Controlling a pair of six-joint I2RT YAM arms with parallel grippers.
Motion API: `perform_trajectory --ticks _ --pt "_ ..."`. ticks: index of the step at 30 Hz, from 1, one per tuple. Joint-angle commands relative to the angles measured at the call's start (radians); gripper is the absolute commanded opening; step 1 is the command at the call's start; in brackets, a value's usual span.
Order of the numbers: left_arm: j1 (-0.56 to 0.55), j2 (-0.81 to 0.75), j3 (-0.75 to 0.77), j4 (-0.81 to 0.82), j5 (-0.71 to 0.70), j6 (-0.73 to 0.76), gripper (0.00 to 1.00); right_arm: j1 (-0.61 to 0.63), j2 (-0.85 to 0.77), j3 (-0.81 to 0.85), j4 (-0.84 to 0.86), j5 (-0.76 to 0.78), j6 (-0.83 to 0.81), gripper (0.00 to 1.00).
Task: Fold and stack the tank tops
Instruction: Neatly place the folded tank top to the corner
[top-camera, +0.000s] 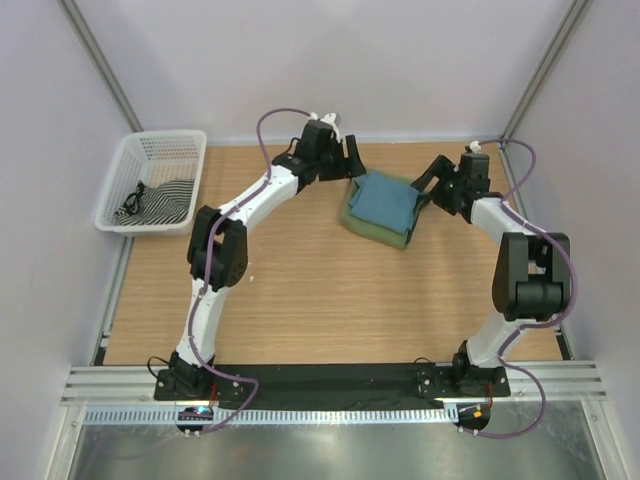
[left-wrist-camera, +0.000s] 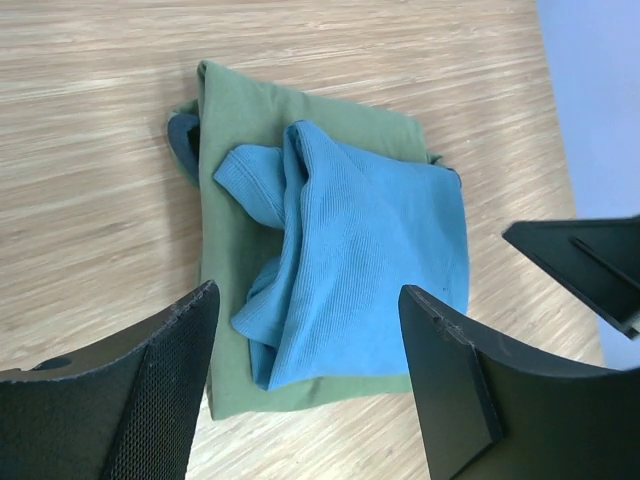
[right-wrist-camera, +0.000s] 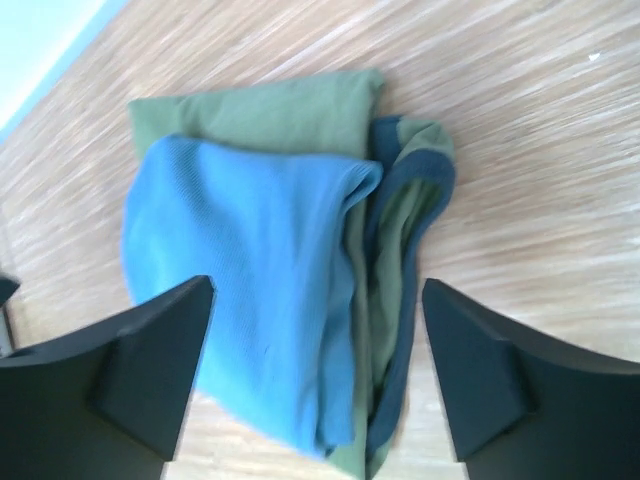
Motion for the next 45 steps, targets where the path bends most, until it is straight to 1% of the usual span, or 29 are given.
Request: perform_trajectory --ticks 1,2,4,6,7,9,10,14,15,17,19,21,24,27,30,31,33,34,35,36,37,38,39,40,42,45 --pt "0.011 -0.045 -0.036 0.026 0.006 -0.027 0.73 0.005 -0.099 -0.052 -0.018 -0.026 -0.016 0.86" --pt "0.018 -0.046 -0.056 0.03 0.022 -0.033 0.73 0.003 -0.105 -0.069 -0.018 -0.05 -0.013 0.82" --pt "0.022 -0.051 -0.088 0.047 0.033 -0.04 0.73 0.002 -0.139 -0.122 -0.006 -0.061 -0.01 0.7" --pt "0.028 -0.039 -0.098 0.05 0.053 -0.047 0.72 -0.003 -0.177 -0.161 0.015 -0.083 0.005 0.66" --pt "0.031 -0.028 -0.095 0.049 0.064 -0.053 0.72 -0.006 -0.189 -0.202 0.027 -0.093 0.013 0.65" --pt "0.045 -0.009 -0.091 0.049 0.091 -0.086 0.71 -0.006 -0.209 -0.234 0.035 -0.113 0.03 0.64" --pt "0.05 0.017 -0.085 0.052 0.098 -0.099 0.71 -0.006 -0.228 -0.262 0.069 -0.118 0.033 0.64" --pt "0.073 0.093 -0.041 0.05 0.101 -0.155 0.68 -0.008 -0.277 -0.31 0.077 -0.121 0.032 0.63" --pt "0.077 0.109 -0.029 0.05 0.101 -0.184 0.66 -0.008 -0.289 -0.319 0.077 -0.12 0.032 0.63" --pt "0.085 0.155 0.005 0.058 0.086 -0.246 0.6 -0.009 -0.335 -0.346 0.077 -0.111 0.041 0.61" --pt "0.087 0.175 0.016 0.076 0.067 -0.287 0.57 -0.011 -0.372 -0.372 0.072 -0.091 0.053 0.57" --pt "0.084 0.196 0.013 0.101 0.066 -0.352 0.55 -0.012 -0.436 -0.386 0.061 -0.063 0.059 0.54" --pt "0.073 0.213 0.008 0.11 0.03 -0.409 0.54 -0.015 -0.519 -0.393 0.016 -0.011 0.062 0.54" --pt "0.038 0.222 0.005 0.112 0.0 -0.467 0.54 -0.02 -0.593 -0.386 -0.017 0.024 0.061 0.55" --pt "-0.036 0.23 0.007 0.125 -0.031 -0.505 0.53 -0.023 -0.648 -0.367 -0.051 0.034 0.067 0.55" --pt "-0.083 0.233 0.002 0.139 -0.039 -0.517 0.53 -0.023 -0.656 -0.353 -0.058 0.034 0.068 0.55" --pt "-0.134 0.233 -0.006 0.162 -0.06 -0.557 0.53 -0.025 -0.67 -0.333 -0.09 0.037 0.068 0.55" --pt "-0.181 0.222 -0.03 0.187 -0.071 -0.571 0.53 -0.025 -0.677 -0.318 -0.101 0.038 0.067 0.55" --pt "-0.202 0.207 -0.056 0.21 -0.107 -0.599 0.52 -0.025 -0.683 -0.31 -0.119 0.04 0.062 0.55" --pt "-0.22 0.187 -0.143 0.284 -0.132 -0.62 0.52 -0.025 -0.688 -0.301 -0.127 0.047 0.059 0.55" --pt "-0.24 0.138 -0.194 0.306 -0.151 -0.648 0.53 -0.025 -0.697 -0.296 -0.136 0.052 0.055 0.55" --pt "-0.246 0.117 -0.247 0.355 -0.155 -0.71 0.53 -0.025 -0.703 -0.291 -0.155 0.058 0.052 0.55" --pt "-0.252 0.097 -0.348 0.448 -0.196 -0.737 0.53 -0.025 -0.708 -0.288 -0.161 0.061 0.042 0.55" --pt "-0.258 0.077 -0.387 0.481 -0.206 -0.76 0.53 -0.025 -0.719 -0.288 -0.167 0.067 0.039 0.56" --pt "-0.272 0.034 -0.446 0.51 -0.223 -0.781 0.53 -0.026 -0.723 -0.29 -0.167 0.069 0.044 0.56" --pt "-0.288 -0.023 -0.481 0.486 -0.266 -0.72 0.53 -0.026 -0.714 -0.282 -0.166 0.045 0.053 0.56"
